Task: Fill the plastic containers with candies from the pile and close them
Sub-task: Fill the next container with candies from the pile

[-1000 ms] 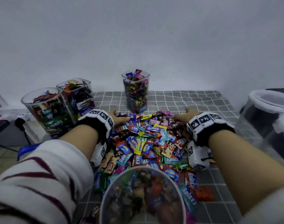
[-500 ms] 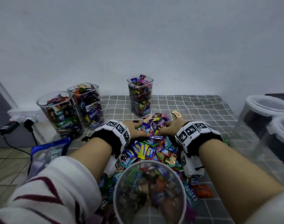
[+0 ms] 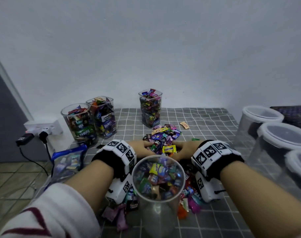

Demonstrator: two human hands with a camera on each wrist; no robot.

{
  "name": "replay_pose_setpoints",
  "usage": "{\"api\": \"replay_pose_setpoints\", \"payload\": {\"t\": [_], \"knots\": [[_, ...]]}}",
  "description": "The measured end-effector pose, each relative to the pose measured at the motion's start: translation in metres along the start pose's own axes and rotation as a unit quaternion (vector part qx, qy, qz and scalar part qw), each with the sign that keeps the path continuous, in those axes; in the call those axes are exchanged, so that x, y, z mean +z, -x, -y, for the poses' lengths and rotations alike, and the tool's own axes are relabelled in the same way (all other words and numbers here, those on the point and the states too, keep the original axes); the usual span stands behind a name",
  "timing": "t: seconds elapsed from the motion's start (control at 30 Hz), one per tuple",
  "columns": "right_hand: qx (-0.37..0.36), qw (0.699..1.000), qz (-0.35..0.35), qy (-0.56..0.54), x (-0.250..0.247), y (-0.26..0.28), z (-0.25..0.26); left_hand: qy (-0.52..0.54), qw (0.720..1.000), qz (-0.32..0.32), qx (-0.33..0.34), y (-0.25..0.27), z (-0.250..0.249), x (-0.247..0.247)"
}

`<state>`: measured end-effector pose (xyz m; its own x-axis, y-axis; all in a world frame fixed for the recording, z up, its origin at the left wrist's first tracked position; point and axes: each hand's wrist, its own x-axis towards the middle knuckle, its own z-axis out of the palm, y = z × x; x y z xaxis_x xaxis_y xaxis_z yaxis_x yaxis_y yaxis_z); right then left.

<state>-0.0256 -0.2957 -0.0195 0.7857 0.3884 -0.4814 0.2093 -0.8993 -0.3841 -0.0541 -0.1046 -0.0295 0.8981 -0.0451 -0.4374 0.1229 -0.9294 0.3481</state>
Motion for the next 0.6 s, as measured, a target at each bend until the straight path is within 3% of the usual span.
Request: {"api": "replay_pose_setpoints", "payload": {"t": [0.23,0.6], "knots": [[-0.023,0.987,-0.104,0.123,0.006,0.021,0.005,-0.058,0.994,-0.078,0.039,0.021,-0.001,0.001],[-0.032,0.976,-0.210,0.054,0.010,0.038,-0.002,-0.016,0.978,-0.206,0.010,0.042,0.000,0.003]]}}
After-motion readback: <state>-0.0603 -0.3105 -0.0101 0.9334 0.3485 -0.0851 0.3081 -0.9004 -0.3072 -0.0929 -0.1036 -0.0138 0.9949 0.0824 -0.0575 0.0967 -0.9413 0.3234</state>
